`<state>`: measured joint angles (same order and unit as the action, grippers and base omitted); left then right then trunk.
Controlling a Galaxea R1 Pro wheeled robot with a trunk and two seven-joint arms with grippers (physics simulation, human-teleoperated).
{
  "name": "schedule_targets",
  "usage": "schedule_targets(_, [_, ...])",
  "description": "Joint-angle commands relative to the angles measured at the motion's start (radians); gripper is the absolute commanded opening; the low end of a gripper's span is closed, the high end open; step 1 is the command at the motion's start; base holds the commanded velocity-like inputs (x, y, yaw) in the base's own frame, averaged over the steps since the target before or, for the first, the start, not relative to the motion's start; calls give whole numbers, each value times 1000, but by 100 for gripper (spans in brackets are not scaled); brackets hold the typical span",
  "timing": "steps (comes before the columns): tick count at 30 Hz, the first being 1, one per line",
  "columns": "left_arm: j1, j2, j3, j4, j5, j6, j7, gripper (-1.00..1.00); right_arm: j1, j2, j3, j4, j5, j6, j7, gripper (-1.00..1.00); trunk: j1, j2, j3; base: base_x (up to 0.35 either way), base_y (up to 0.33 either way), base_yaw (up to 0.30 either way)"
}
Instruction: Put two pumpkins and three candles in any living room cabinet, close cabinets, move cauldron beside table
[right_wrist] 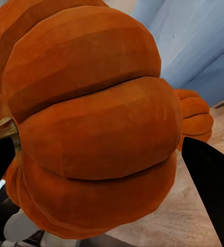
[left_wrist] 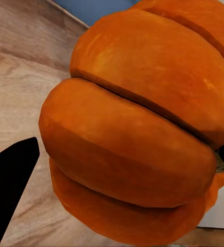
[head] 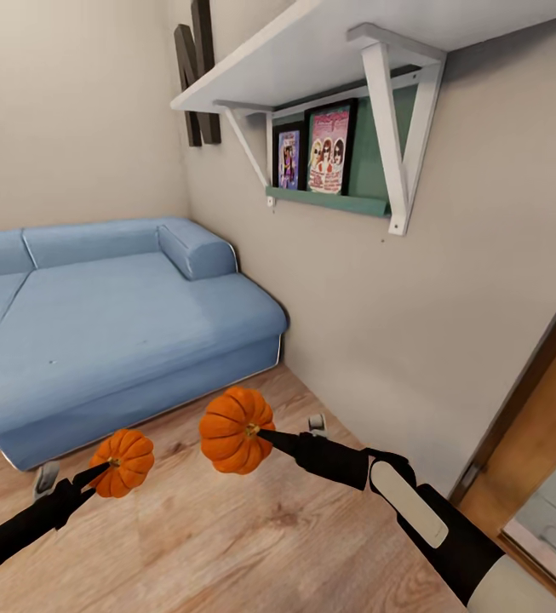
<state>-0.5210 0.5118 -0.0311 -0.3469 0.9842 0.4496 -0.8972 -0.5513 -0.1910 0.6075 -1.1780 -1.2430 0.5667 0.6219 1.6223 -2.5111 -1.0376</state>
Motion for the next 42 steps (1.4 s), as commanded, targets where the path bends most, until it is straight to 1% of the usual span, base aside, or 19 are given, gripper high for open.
schedule_targets(1, [-1,1,-3,0,7,6,3,-100,-1,0,1,0,-10,5,-1,-100,0,0,1,0,0,0])
schedule_targets(15, [-1,1,-2,0,7,6,3,-100,-1,0,1,-1,-9,5,-1,-100,0,0,23,-4,0,0])
schedule_targets(24, [-1,0,-3,-1,6,6,3,-100,-1,-1,3,-3,-7,-5,-2,-100,0,0,28,-285,-11,14])
schedule_targets(42, [-1,-3,-4,-6,2,6,4,-100,-1,-1,3,-3,-9,-7,1,-100,0,0,41,-234,-216,255])
